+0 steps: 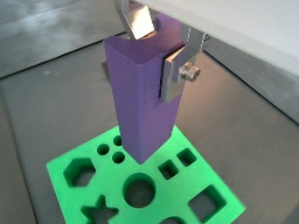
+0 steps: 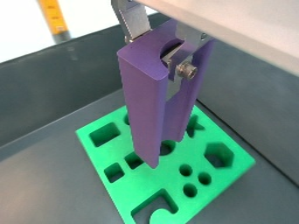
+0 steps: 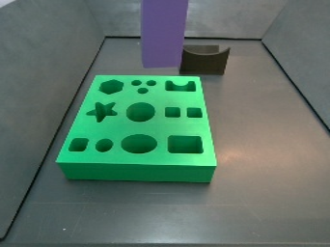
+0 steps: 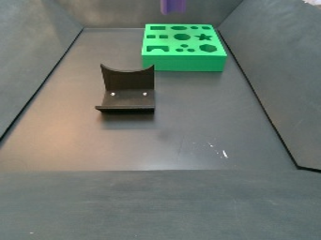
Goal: Insert the arch object.
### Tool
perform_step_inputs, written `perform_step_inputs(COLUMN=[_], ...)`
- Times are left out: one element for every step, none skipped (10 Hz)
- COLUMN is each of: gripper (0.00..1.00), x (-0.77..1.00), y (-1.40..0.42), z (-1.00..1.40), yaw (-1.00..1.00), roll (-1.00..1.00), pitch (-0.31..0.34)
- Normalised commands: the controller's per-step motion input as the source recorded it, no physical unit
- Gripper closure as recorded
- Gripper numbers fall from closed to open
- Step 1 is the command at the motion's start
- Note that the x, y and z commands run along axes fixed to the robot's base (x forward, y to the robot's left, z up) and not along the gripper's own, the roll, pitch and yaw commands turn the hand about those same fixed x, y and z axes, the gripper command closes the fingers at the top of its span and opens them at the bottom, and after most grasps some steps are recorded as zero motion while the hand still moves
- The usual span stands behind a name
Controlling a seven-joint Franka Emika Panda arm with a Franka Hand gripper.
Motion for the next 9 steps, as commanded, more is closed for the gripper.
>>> perform_step_inputs(gripper=[1.0, 1.0, 1.0, 1.0, 1.0, 1.0, 1.0, 1.0, 1.0], x=[0.05, 0.05, 0.09, 0.23, 0.33, 0.23, 0.31, 0.31, 0.32], y=[0.19, 0.18, 0.17, 0.2, 0.41, 0.31, 0.33, 0.34, 0.26], z=[-0.35, -0.35, -0.36, -0.39, -0.36, -0.32, -0.24, -0.23, -0.3], yaw=[-0.88, -0.9, -0.91, -0.82, -0.43, -0.05, 0.05, 0.19, 0.31], roll=[0.02, 0.01, 0.01, 0.01, -0.05, -0.06, -0.08, -0.11, -0.08], pitch=[0.0, 0.0, 0.0, 0.0, -0.033, -0.079, -0.073, -0.074, -0.103])
